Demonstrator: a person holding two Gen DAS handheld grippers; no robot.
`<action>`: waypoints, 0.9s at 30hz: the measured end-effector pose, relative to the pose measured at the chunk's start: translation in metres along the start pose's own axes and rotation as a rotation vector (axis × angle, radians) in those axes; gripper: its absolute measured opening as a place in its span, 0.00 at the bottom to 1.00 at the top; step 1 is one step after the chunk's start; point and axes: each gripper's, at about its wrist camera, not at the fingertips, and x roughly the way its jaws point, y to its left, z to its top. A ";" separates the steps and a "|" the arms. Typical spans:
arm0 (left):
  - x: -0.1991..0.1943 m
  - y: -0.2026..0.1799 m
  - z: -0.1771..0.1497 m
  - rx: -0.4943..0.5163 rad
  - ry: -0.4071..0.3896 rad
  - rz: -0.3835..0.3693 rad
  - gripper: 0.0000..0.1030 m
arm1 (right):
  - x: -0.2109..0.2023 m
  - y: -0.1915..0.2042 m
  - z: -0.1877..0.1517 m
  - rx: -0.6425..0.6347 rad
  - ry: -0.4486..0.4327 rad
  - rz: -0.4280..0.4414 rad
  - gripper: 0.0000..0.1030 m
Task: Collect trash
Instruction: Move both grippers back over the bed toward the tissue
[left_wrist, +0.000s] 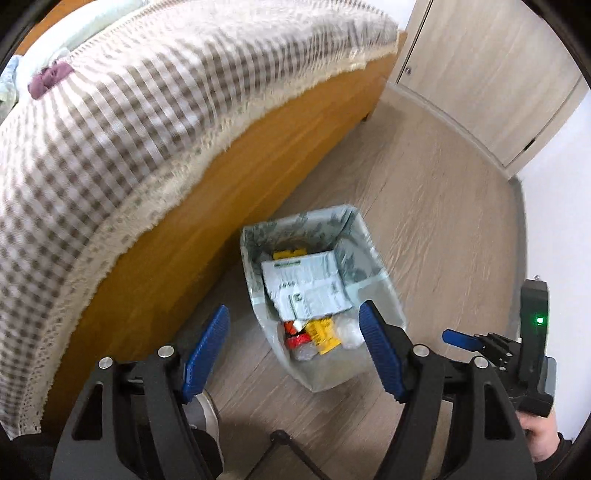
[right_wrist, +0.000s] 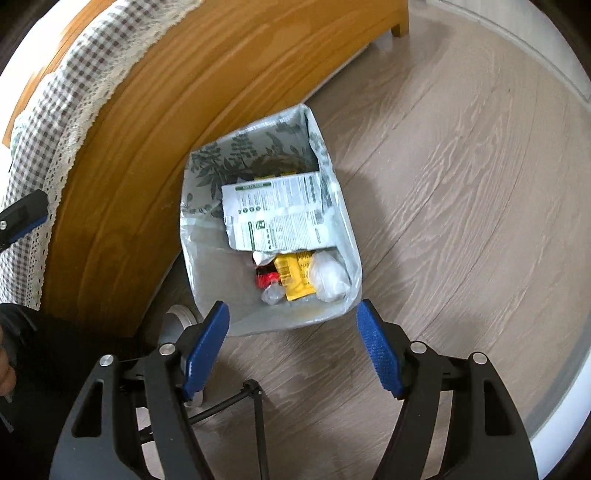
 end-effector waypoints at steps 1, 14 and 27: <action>-0.011 0.002 0.002 -0.010 -0.026 -0.012 0.69 | -0.007 0.004 0.001 -0.011 -0.013 -0.022 0.67; -0.165 0.077 0.023 -0.064 -0.375 -0.040 0.73 | -0.098 0.106 0.054 -0.156 -0.259 -0.143 0.67; -0.252 0.282 0.035 -0.209 -0.494 0.124 0.76 | -0.105 0.344 0.151 -0.453 -0.436 0.023 0.67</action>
